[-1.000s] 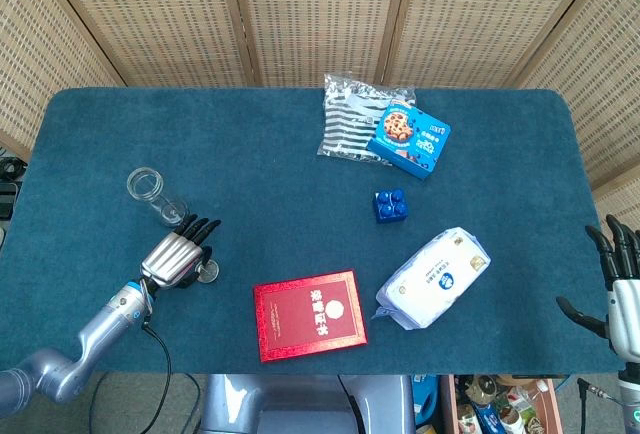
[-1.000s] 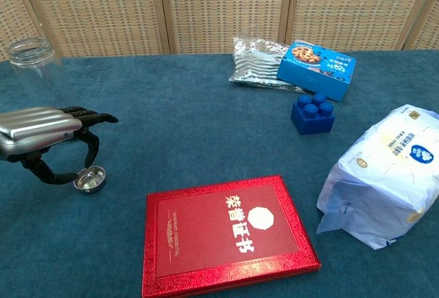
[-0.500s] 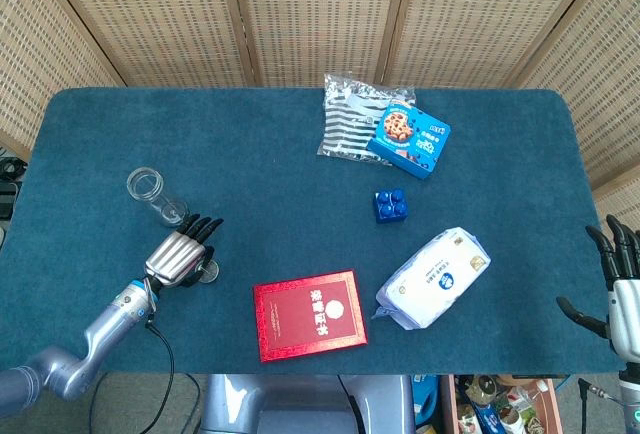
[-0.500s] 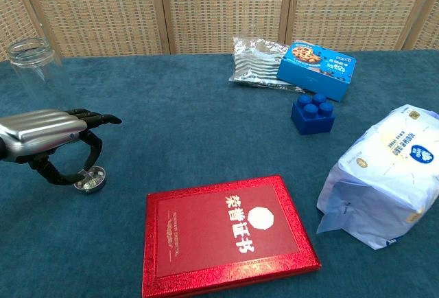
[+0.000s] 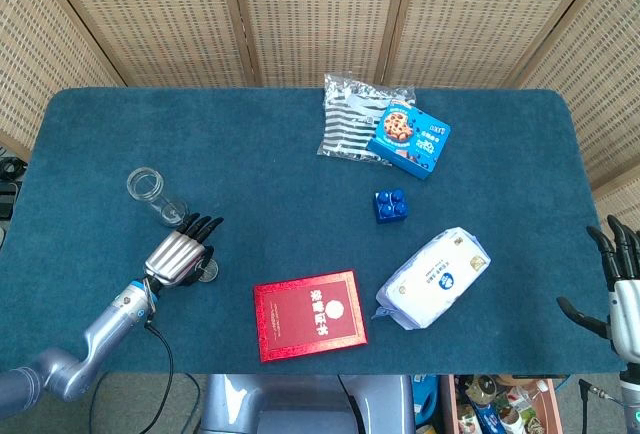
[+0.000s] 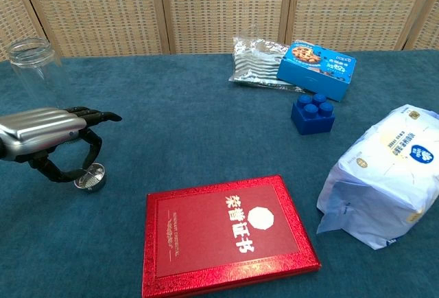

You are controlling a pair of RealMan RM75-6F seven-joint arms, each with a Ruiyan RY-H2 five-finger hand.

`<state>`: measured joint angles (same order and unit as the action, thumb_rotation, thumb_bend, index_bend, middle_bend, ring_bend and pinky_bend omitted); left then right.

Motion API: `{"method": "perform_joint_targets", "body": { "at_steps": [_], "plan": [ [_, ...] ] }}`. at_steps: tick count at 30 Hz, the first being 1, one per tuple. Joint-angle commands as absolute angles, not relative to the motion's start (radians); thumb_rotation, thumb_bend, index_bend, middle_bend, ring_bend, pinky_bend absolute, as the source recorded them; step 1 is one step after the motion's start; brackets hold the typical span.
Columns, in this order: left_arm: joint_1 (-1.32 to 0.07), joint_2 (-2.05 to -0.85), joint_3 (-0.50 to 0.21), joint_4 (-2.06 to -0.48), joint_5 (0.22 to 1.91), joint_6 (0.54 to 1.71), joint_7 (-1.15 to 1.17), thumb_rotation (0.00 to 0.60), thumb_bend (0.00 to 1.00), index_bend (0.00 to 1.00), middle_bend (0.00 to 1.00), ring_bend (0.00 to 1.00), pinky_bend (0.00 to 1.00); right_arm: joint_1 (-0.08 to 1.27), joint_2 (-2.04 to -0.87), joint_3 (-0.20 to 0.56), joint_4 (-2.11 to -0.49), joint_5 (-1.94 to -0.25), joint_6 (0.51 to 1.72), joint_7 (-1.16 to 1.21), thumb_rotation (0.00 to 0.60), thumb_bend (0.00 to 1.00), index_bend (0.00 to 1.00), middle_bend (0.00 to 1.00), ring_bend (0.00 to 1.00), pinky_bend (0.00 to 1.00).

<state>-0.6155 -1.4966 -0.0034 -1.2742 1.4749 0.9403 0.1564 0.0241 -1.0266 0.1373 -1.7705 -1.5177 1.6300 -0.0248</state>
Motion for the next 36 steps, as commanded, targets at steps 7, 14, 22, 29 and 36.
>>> {"method": "perform_joint_targets", "body": {
  "at_steps": [7,14,22,29,36],
  "plan": [
    [-0.628,-1.42,-0.033,-1.421,1.518,1.015,0.164,0.6,0.52,0.62,0.0,0.0,0.0,0.024,-1.026,0.136,-1.772,-1.519,1.63,-0.024,0.6,0.0,0.14,0.0,0.0,0.0],
    [-0.659,-1.294,-0.123,-1.657,1.482,1.045,0.23,0.6,0.52,0.62,0.0,0.0,0.0,0.023,-1.025,0.137,-1.772,-1.516,1.631,-0.021,0.6,0.0,0.14,0.0,0.0,0.0],
    [-0.67,-1.121,-0.23,-1.876,1.356,1.07,0.342,0.6,0.52,0.62,0.0,0.0,0.0,0.024,-1.026,0.136,-1.77,-1.516,1.627,-0.02,0.6,0.0,0.14,0.0,0.0,0.0],
    [-0.663,-0.964,-0.274,-1.936,1.145,1.047,0.418,0.6,0.53,0.62,0.0,0.0,0.0,0.025,-1.028,0.134,-1.772,-1.518,1.623,-0.026,0.6,0.0,0.14,0.0,0.0,0.0],
    [-0.663,-0.925,-0.267,-1.829,1.008,0.984,0.355,0.6,0.53,0.62,0.0,0.0,0.0,0.027,-1.034,0.131,-1.774,-1.521,1.621,-0.041,0.6,0.0,0.14,0.0,0.0,0.0]
  ]
}}
